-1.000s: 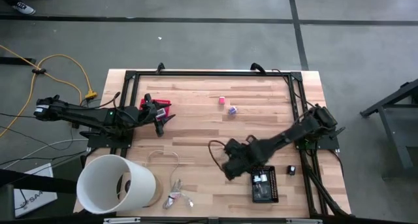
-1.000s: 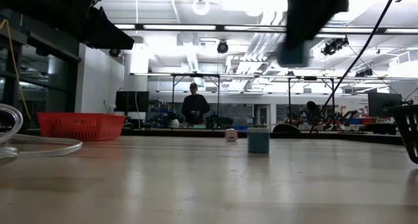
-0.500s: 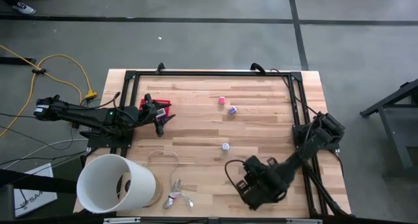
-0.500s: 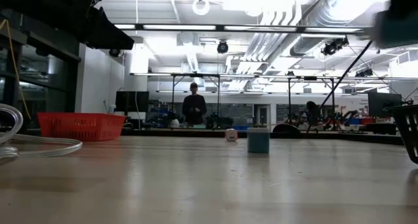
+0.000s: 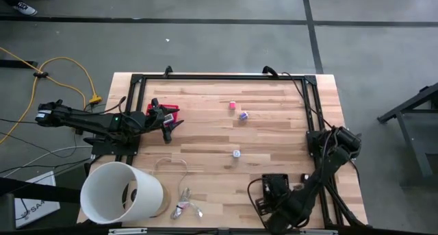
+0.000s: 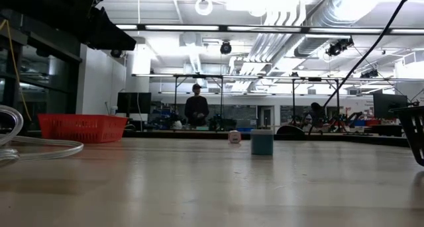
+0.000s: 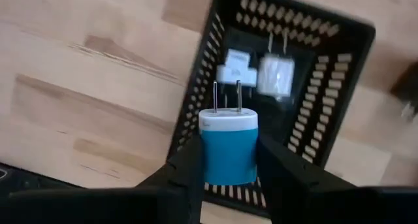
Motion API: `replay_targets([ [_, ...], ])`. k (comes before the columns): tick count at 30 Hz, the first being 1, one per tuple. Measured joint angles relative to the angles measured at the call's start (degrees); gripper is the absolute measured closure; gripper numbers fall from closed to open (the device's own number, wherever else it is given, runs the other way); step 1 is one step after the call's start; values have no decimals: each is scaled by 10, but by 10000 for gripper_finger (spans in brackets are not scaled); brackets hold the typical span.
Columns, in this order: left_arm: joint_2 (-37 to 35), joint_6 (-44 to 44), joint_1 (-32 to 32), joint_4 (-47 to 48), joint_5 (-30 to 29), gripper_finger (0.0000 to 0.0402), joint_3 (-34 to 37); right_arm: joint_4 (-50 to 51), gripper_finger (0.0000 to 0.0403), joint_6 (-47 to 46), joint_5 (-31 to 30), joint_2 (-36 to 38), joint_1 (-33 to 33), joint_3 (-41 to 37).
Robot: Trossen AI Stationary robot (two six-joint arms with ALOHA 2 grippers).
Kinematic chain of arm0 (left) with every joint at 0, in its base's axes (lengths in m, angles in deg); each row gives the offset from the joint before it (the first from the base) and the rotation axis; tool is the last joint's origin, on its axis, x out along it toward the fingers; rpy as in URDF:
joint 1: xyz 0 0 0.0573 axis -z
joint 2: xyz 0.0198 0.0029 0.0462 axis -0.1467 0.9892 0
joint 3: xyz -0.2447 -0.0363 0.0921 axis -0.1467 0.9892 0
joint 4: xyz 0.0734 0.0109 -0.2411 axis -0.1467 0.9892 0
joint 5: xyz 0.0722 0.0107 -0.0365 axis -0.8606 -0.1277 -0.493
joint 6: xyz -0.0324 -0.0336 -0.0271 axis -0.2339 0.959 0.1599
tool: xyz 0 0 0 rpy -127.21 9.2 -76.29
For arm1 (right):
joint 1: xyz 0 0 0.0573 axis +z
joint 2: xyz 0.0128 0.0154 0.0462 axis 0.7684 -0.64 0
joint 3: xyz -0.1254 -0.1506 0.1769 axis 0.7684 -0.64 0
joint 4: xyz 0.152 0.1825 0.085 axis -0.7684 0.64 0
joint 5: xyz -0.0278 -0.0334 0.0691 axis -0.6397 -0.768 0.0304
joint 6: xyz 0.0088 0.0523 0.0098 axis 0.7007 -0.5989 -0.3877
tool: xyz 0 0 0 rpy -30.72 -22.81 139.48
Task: Pick & Place Office items
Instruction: Put the left blue charger adapter into the black bin
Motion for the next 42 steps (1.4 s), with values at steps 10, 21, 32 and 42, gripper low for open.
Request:
replay_targets([
  [10, 0, 0, 0, 0, 0, 175, 0, -23, 290, -88, 29, -37, 12, 0],
  [21, 0, 0, 0, 0, 0, 175, 0, -30, 289, -147, 21, -42, 33, -2],
  [32, 0, 0, 0, 0, 0, 175, 0, -90, 289, -172, 39, -42, 53, -70],
  [42, 0, 0, 0, 0, 0, 175, 0, -93, 289, -166, 39, -42, 53, -73],
])
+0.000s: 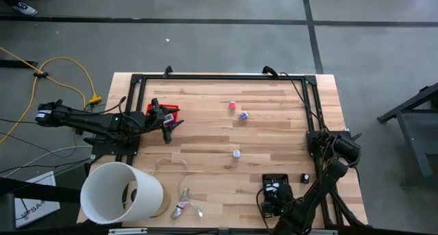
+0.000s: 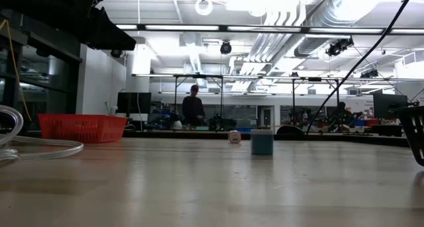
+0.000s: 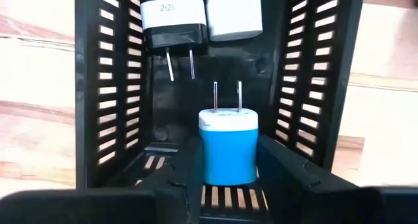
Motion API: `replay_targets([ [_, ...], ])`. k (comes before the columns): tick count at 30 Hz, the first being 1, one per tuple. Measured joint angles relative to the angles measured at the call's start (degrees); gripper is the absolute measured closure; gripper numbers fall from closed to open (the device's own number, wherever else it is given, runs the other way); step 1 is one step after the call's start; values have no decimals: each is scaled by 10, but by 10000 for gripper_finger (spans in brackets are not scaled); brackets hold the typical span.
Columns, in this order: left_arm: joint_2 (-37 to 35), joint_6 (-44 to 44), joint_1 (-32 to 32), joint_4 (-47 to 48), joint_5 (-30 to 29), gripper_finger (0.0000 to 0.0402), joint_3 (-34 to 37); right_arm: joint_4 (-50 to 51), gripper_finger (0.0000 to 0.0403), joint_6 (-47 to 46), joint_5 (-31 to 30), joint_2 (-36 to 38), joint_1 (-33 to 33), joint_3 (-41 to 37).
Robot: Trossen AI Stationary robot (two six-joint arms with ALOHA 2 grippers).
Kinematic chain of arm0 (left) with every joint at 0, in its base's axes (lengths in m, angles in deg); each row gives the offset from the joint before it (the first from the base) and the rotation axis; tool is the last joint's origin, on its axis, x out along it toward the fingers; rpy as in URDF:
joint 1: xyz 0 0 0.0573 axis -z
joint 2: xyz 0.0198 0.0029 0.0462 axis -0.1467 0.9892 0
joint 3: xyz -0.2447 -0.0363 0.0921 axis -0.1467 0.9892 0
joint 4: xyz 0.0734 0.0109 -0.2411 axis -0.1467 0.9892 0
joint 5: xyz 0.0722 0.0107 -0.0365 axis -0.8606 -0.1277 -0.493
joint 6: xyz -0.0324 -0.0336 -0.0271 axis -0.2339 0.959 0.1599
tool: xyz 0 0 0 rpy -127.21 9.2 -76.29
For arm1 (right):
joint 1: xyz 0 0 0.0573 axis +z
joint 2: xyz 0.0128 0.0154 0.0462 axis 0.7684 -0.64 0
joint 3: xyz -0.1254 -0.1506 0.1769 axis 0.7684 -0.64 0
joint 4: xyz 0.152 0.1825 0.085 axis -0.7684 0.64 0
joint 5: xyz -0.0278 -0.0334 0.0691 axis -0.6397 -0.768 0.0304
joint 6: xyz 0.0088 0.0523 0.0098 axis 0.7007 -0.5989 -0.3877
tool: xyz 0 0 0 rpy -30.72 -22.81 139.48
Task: Pick & Place Office items
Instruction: Put the left blue charger adapter into the black bin, then put the blue charger adapter into the black bin
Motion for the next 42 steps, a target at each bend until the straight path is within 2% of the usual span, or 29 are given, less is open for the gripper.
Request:
replay_targets([
  [31, 0, 0, 0, 0, 0, 175, 0, 0, 287, 7, 1, 0, -1, 1],
  [42, 0, 0, 0, 0, 0, 175, 0, 0, 216, 7, 1, 0, -5, 1],
])
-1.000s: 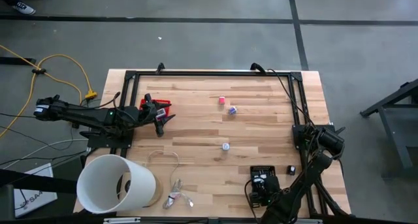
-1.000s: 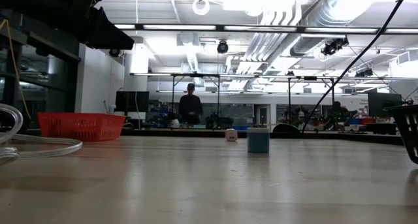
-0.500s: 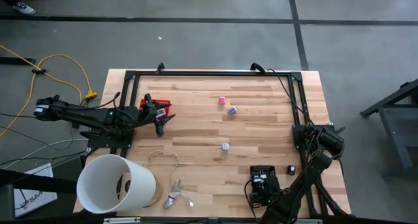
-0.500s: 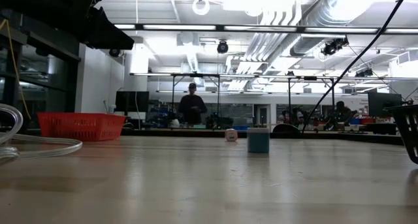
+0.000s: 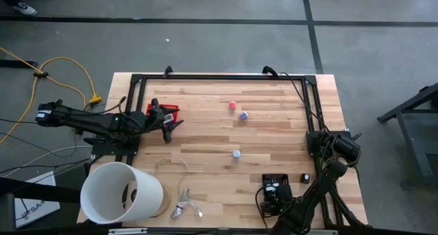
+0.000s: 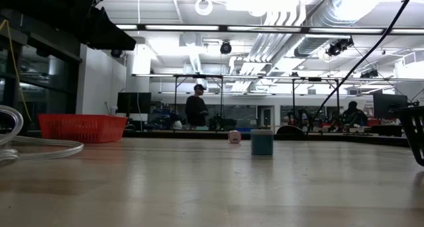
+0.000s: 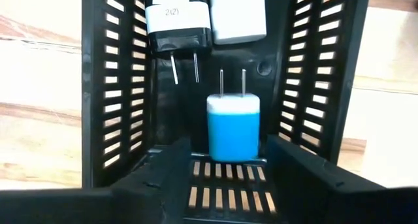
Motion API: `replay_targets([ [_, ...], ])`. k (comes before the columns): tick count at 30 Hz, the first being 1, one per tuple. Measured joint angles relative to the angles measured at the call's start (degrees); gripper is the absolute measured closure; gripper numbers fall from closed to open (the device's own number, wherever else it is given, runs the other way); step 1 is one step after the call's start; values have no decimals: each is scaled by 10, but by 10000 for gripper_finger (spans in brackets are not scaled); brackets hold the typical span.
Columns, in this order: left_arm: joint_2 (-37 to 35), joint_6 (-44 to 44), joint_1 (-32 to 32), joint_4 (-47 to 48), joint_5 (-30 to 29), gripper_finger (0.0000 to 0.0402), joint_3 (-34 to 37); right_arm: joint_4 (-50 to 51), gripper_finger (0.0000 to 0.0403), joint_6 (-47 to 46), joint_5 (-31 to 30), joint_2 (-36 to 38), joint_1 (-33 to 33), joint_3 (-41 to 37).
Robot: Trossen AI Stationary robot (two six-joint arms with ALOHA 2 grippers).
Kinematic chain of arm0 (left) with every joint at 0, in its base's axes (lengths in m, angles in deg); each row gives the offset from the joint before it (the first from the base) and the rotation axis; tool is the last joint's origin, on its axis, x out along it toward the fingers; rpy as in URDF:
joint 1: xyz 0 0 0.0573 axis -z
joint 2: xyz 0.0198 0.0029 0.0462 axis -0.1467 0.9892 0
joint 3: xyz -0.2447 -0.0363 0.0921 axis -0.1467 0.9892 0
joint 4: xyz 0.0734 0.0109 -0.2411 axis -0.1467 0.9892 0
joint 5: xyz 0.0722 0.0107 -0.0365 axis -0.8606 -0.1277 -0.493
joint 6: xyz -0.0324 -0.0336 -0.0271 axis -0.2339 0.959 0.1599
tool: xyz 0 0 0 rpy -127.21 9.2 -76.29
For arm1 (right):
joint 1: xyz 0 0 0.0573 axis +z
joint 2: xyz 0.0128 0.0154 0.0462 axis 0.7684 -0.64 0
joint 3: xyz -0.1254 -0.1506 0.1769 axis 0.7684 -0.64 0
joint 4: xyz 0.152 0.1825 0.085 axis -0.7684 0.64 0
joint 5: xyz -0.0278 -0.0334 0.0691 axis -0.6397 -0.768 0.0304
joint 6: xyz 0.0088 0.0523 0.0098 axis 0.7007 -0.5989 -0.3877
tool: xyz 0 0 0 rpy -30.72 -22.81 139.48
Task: Pick & Place Office items
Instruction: Put the blue charger adapter into the black bin
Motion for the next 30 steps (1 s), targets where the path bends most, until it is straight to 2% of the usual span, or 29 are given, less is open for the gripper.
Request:
replay_targets([
  [21, 0, 0, 0, 0, 0, 175, 0, 14, 210, 5, 4, 13, -4, 0],
  [30, 0, 0, 0, 0, 0, 175, 0, 42, 210, 63, -18, 53, -27, 0],
])
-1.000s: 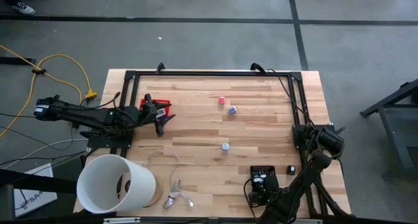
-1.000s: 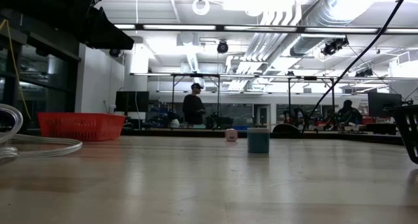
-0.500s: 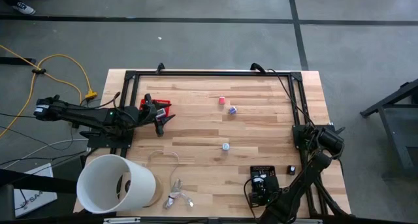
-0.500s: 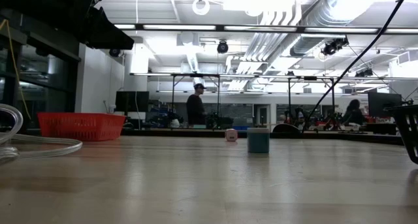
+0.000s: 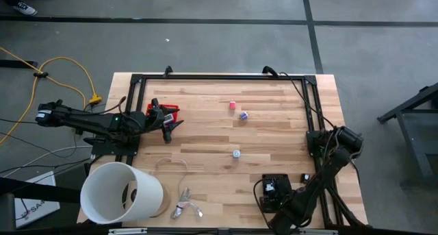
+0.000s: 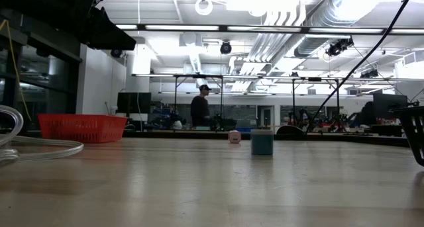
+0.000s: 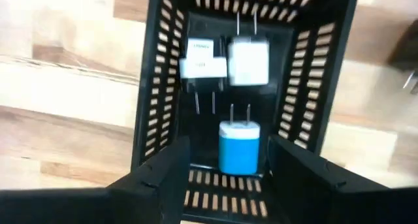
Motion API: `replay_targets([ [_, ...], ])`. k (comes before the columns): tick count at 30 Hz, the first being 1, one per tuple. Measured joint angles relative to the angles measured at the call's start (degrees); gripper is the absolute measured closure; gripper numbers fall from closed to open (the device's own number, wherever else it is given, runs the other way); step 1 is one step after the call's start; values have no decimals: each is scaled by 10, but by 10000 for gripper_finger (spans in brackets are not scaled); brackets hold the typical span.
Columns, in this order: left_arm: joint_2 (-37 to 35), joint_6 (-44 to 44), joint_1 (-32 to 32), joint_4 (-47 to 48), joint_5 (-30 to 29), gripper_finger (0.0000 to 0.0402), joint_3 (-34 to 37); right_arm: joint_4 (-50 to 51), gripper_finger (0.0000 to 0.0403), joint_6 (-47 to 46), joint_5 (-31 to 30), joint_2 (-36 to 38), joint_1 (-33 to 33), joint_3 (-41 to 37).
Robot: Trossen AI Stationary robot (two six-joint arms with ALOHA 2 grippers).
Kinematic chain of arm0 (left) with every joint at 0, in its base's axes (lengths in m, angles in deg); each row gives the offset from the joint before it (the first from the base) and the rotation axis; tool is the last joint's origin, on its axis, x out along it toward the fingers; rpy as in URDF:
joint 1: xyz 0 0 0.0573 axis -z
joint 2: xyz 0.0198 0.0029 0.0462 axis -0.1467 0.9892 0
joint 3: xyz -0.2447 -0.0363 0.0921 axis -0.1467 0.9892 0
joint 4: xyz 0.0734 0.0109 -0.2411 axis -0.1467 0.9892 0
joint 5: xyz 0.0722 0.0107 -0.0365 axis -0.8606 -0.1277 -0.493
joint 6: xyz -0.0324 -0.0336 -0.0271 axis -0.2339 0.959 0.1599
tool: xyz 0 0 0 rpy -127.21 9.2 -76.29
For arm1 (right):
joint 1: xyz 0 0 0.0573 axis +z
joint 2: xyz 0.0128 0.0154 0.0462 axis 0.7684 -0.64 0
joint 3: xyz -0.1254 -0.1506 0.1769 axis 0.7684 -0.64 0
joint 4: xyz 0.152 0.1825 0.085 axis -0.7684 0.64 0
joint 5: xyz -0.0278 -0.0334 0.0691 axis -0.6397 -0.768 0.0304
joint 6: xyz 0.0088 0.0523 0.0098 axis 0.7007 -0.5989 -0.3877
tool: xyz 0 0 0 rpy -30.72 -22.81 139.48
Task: Pick & Place Office items
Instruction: Put the blue charger adapter into the black bin
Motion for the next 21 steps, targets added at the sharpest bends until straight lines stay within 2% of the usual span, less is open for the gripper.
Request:
replay_targets([
  [6, 0, 0, 0, 0, 0, 175, 0, 11, 210, 44, -16, 8, -15, 0],
  [11, 0, 0, 0, 0, 0, 175, 0, 27, 210, 123, -43, 28, -46, 0],
  [15, 0, 0, 0, 0, 0, 175, 0, 27, 210, 243, -59, 41, -90, 0],
  [21, 0, 0, 0, 0, 0, 175, 0, 6, 210, 473, -98, 54, -164, 0],
])
